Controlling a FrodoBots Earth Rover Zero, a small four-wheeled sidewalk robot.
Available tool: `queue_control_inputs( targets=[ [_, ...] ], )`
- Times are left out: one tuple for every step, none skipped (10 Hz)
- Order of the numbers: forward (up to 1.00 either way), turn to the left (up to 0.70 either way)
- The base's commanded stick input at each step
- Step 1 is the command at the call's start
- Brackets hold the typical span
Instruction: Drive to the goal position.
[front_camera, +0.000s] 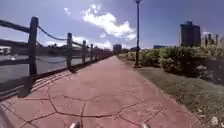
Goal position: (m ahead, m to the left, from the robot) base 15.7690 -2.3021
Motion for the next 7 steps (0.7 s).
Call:
queue_control_inputs(
  targets=[
    [0.85, -0.09],
    [0.85, 0.00],
    [0.85, 0.00],
    [0.85, 0.00],
    [0.85, 0.00],
    [0.85, 0.00],
    [0.85, 0.00]
  ],
)
